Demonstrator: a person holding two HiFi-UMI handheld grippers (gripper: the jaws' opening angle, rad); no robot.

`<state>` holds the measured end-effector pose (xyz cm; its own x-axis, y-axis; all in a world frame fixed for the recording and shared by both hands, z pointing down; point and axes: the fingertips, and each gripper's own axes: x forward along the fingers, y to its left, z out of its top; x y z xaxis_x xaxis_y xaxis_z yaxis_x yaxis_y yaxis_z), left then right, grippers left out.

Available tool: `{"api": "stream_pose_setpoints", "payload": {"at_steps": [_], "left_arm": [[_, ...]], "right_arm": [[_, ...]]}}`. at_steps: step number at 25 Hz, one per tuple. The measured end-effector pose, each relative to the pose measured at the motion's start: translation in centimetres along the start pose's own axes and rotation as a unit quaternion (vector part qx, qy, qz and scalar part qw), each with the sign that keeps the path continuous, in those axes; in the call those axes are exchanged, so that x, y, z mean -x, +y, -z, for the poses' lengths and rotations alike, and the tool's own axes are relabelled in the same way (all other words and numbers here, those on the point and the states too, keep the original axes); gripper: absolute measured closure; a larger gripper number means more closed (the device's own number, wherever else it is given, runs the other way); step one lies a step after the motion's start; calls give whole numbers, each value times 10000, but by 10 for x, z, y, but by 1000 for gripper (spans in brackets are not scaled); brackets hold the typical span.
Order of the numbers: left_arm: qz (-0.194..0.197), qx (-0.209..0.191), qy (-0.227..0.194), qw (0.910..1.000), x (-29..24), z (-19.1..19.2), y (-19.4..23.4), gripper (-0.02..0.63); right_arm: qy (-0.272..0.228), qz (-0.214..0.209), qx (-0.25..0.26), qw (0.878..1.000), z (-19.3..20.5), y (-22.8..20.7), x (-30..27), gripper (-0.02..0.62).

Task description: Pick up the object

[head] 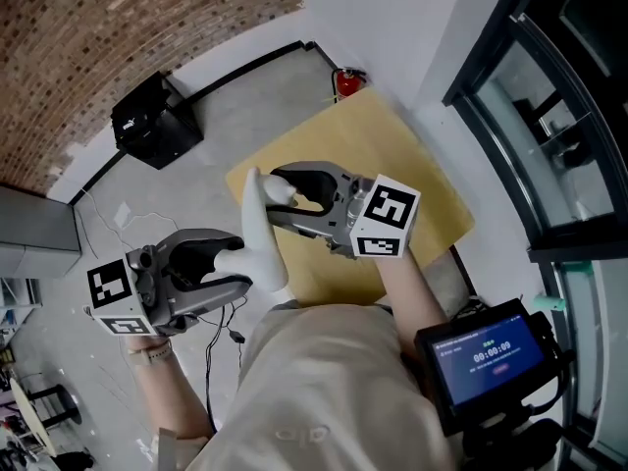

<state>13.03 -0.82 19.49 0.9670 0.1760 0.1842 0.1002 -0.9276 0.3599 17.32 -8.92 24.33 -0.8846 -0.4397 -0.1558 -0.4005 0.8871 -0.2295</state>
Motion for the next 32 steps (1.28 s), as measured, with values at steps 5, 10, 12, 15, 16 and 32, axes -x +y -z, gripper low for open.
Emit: {"api": "stream_pose_setpoints", "payload": {"at_steps": [5, 10, 12, 15, 16, 32], "left_arm": [[-15, 6, 38, 10000, -1, 0, -1, 402], [-16, 17, 8, 10000, 0, 0, -2, 402], [-8, 14, 4, 10000, 0, 0, -2, 402], [4, 5, 38, 10000, 0, 0, -2, 402], [7, 2, 44, 10000, 0, 0, -2, 402], [58, 15, 22, 10000, 0, -2, 1, 402]], "right_arm": [[-1, -13, 6, 10000, 0, 0, 1, 362], [3, -14, 28, 10000, -1, 2, -1, 362], [-2, 2, 19, 10000, 0, 2, 0, 362], [-14, 23, 19, 10000, 0, 2, 0, 362], [-18, 29, 26, 10000, 0, 1, 0, 362], [-77, 134, 89, 9998, -3, -1, 2, 362]]}}
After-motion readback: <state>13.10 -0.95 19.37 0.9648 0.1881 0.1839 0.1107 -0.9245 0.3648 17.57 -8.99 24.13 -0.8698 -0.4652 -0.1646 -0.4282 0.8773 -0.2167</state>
